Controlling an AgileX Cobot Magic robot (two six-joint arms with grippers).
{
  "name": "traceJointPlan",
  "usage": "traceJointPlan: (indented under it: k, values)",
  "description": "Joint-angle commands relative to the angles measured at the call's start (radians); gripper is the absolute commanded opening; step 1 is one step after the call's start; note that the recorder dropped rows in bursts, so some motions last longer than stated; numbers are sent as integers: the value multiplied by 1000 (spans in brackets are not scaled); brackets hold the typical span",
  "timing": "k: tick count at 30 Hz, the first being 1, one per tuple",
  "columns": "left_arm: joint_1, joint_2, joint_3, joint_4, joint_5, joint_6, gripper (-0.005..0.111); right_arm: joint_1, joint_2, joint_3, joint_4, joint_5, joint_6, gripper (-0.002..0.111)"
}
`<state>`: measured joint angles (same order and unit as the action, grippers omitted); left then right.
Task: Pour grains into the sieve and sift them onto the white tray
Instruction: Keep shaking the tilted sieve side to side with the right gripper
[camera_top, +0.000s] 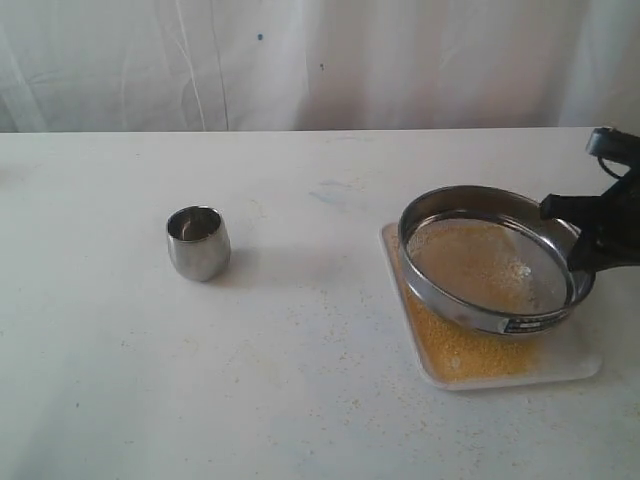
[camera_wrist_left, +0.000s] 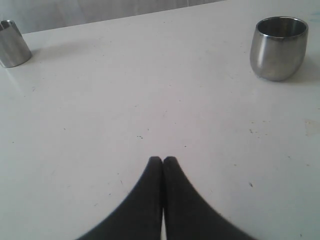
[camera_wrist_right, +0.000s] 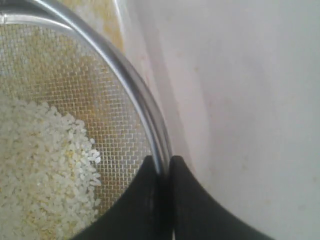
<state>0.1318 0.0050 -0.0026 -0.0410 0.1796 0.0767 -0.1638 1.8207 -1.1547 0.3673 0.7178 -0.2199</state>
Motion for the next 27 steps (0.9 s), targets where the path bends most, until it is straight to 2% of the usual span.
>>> traceJointPlan:
  k: [1,3,4,9,13,14,19,23,25,27]
  values:
    - [-5,-5,3,-6,5,-2,0,-7,-16,-9,26,-85,114,0]
    - [-5,-5,3,-6,5,-2,0,-5,-16,-6,26,78,125,0]
    - [-5,-5,3,-6,5,-2,0,-5,-14,-1,28,98,116,0]
    - [-5,-5,3,-6,5,-2,0,-8,-14,2,28,-168,136,0]
    - [-5,-5,3,-6,5,-2,0,-5,-20,4,21,69,122,0]
    - [-5,-5,3,-6,5,-2,0,-5,-17,10,21,82,106,0]
    - [-5,-5,3,-6,5,-2,0,-5,-16,14,23,-139,96,0]
    - [-5,-5,3,-6,5,-2,0,-5,-25,17,28,77,88,0]
    - [-5,-5,3,-6,5,-2,0,-5,-23,21,28,39,68,0]
    - [-5,-5,3,-6,5,-2,0,-5,-23,23,27,-98,66,0]
